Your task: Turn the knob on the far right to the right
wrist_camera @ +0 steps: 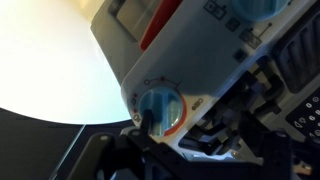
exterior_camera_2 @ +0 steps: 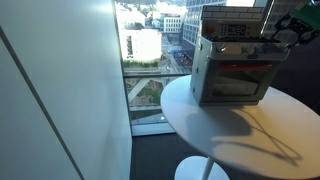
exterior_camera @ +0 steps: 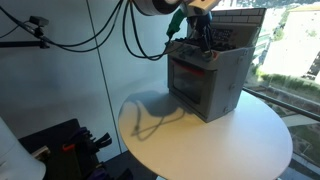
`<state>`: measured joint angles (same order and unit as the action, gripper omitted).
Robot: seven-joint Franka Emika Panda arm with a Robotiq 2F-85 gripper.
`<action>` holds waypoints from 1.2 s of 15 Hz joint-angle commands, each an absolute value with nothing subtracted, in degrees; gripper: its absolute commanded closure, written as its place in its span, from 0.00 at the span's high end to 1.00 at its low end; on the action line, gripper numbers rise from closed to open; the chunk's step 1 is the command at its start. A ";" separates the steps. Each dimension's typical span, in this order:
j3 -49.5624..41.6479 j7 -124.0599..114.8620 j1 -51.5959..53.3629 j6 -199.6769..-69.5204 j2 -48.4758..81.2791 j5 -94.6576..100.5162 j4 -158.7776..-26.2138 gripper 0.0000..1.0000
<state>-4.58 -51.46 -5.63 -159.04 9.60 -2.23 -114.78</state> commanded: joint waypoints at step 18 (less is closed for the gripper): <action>-6.44 -54.24 -5.13 -159.66 9.22 -3.37 -114.98 0.11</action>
<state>-6.36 -51.84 -5.44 -158.45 9.10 -2.78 -115.75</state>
